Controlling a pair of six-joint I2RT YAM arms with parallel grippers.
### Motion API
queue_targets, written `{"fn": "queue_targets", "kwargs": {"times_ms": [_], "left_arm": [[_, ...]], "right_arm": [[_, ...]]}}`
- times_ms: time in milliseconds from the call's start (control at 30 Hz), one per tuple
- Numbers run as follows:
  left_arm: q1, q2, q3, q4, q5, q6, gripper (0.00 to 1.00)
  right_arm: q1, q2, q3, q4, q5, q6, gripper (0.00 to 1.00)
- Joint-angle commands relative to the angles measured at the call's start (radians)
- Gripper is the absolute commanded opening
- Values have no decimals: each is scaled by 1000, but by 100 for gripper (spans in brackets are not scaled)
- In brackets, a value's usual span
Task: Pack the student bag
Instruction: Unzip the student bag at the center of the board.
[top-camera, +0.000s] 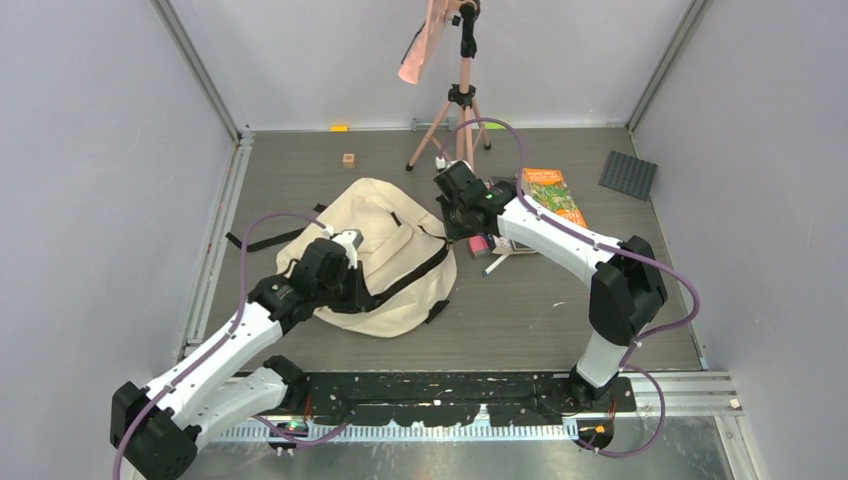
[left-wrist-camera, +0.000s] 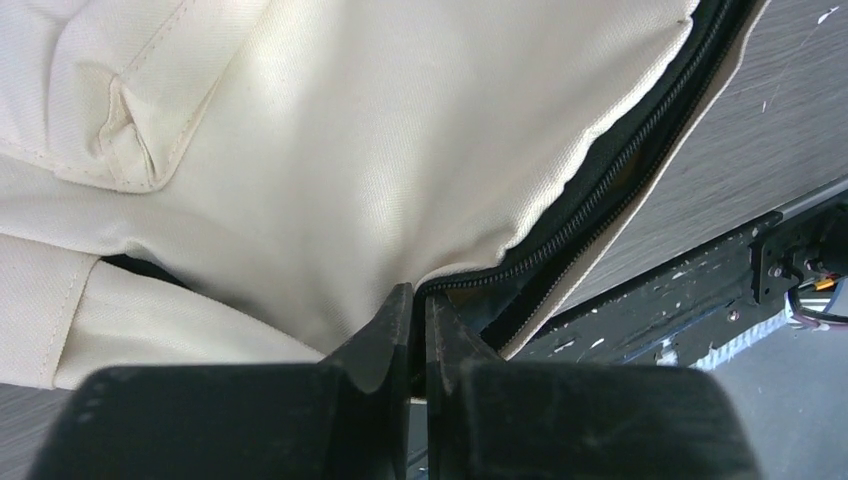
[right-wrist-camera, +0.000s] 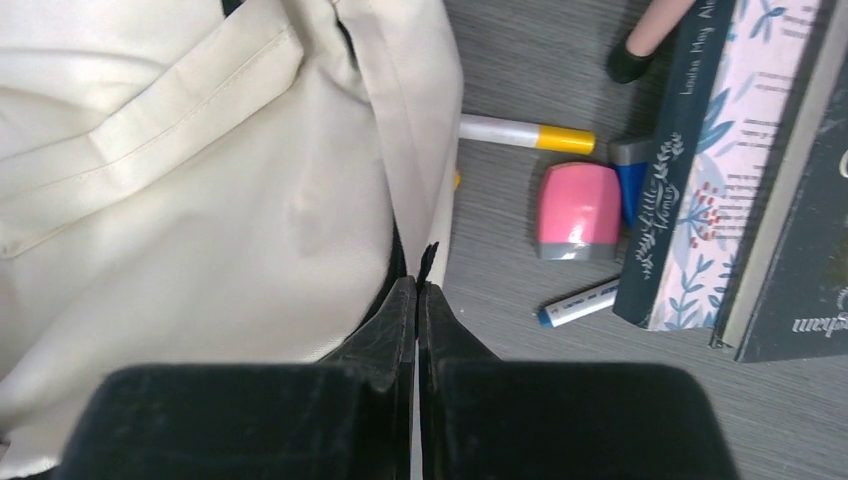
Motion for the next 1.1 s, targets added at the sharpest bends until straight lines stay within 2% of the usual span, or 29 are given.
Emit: {"fn": "queue_targets", "kwargs": {"times_ms": [0, 67, 133, 200, 300, 433, 633, 800, 1067], "left_arm": [[1, -22, 65, -11, 16, 28, 11], [1, 3, 90, 44, 63, 22, 33], [1, 47, 121, 100, 102, 5, 49], [0, 108, 159, 154, 143, -6, 58], [0, 213, 215, 252, 192, -13, 67], [0, 362, 292, 367, 250, 1, 71], [-2, 540, 390, 378, 308, 55, 74], [-2, 573, 411, 366, 295, 92, 74], [-36, 614, 396, 357, 309, 103, 63]], "right_arm": [[0, -30, 18, 34, -101, -31, 1], [1, -49, -7, 48, -125, -22, 1], [4, -75, -36, 61, -143, -12, 1], [4, -88, -48, 69, -154, -2, 1], [6, -99, -57, 77, -161, 10, 1], [8, -106, -60, 80, -159, 13, 1], [9, -111, -62, 85, -155, 20, 1], [9, -113, -68, 92, -151, 30, 1], [9, -113, -67, 96, -152, 30, 1]]}}
